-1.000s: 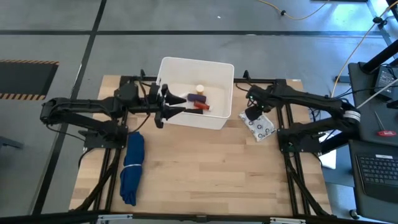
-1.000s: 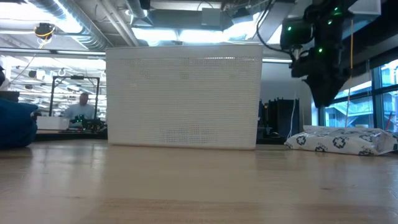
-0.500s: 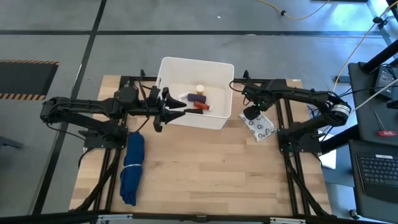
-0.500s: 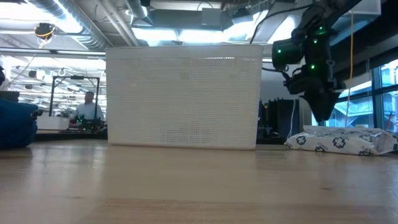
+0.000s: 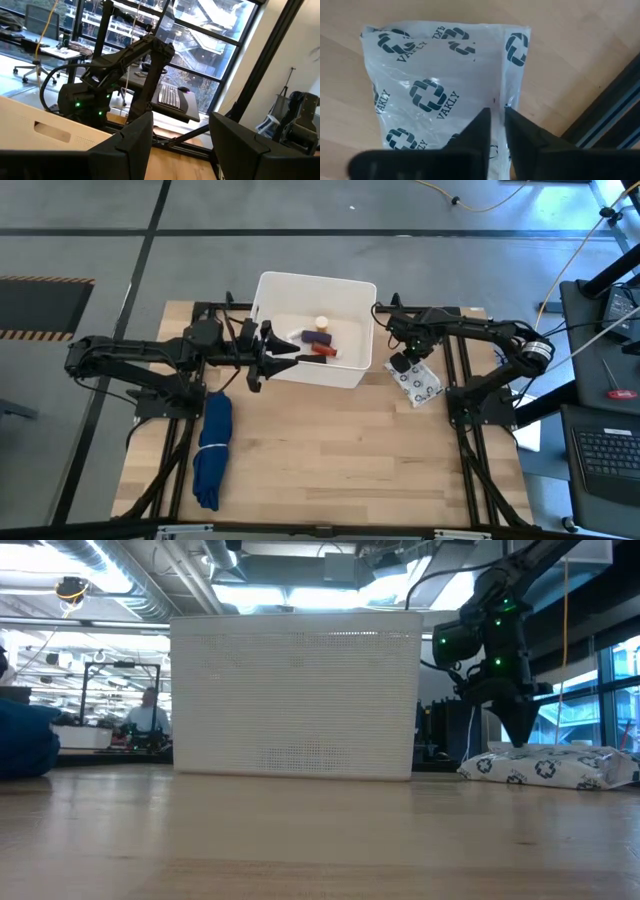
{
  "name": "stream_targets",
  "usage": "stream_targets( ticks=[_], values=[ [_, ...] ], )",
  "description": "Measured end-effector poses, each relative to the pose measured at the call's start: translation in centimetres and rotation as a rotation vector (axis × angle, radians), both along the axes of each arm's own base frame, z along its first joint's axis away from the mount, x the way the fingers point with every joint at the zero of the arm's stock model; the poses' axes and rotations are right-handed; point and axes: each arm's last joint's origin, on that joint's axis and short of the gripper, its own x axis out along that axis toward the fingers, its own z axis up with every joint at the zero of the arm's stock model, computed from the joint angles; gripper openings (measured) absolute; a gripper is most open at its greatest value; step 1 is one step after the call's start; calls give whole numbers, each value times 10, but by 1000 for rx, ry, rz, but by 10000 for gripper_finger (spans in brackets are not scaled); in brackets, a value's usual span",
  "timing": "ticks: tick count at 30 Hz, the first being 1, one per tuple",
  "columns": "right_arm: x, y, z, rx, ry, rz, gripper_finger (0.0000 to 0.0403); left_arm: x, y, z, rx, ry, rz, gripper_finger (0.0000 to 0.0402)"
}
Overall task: Pick & place medical supplies in basket/bin
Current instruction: Put the white mailer bag into the white bin
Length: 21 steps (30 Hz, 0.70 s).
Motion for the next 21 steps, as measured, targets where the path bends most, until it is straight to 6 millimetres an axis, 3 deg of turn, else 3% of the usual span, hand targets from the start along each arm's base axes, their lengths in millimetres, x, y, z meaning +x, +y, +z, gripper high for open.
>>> stream_targets(
  ticks=[4,10,16,21],
  values=[
    [0,0,0,3,3,22,13,0,0,0,0,2,1,187],
    [-2,3,0,29,33,27,4,0,0,-1,-2,4,1,187],
    [-4,25,9,112,54,82,2,1,0,-2,-2,12,1,187],
    [-1,54,25,137,-30,115,1,6,0,-6,-4,34,1,187]
  ],
)
